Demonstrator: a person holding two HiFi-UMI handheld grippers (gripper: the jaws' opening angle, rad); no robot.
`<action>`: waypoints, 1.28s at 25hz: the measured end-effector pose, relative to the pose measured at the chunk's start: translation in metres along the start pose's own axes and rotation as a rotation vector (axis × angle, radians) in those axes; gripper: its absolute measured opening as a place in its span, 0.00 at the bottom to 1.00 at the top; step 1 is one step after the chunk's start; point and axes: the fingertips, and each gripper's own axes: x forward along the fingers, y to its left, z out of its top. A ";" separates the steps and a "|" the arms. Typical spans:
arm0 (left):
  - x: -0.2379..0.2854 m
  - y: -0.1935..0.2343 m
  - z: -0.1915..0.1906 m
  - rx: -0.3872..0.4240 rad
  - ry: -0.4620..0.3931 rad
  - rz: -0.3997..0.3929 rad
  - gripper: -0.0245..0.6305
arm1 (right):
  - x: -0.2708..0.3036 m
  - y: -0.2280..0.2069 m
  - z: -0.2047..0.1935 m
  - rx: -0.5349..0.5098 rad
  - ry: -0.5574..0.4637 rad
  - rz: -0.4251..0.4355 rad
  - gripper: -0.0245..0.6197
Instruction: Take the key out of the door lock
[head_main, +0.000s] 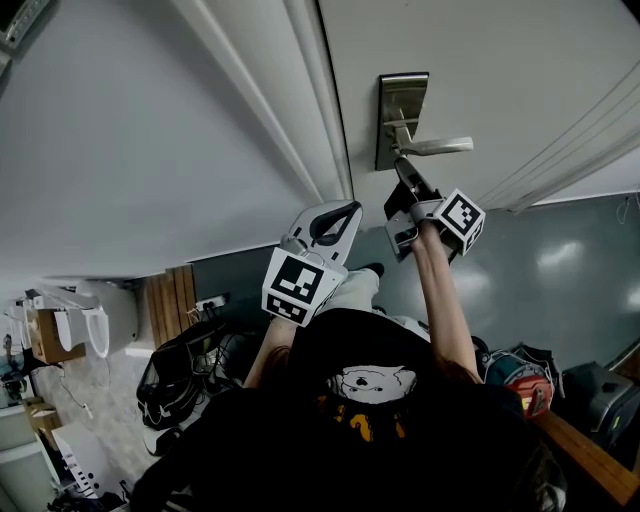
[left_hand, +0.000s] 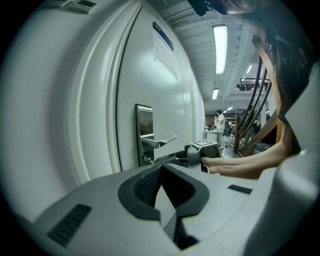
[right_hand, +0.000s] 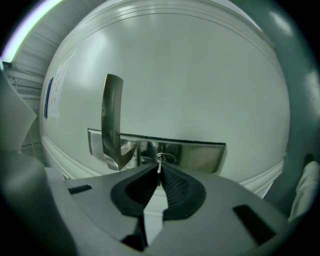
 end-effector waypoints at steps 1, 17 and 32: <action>0.000 0.000 -0.001 0.000 0.003 0.002 0.04 | -0.003 0.000 -0.001 0.005 -0.001 0.003 0.07; -0.008 -0.010 -0.004 0.010 0.012 0.028 0.05 | -0.035 0.003 -0.008 -0.035 0.030 0.006 0.07; -0.026 -0.058 -0.007 -0.008 0.005 0.023 0.05 | -0.110 0.016 -0.024 -0.139 0.085 -0.017 0.07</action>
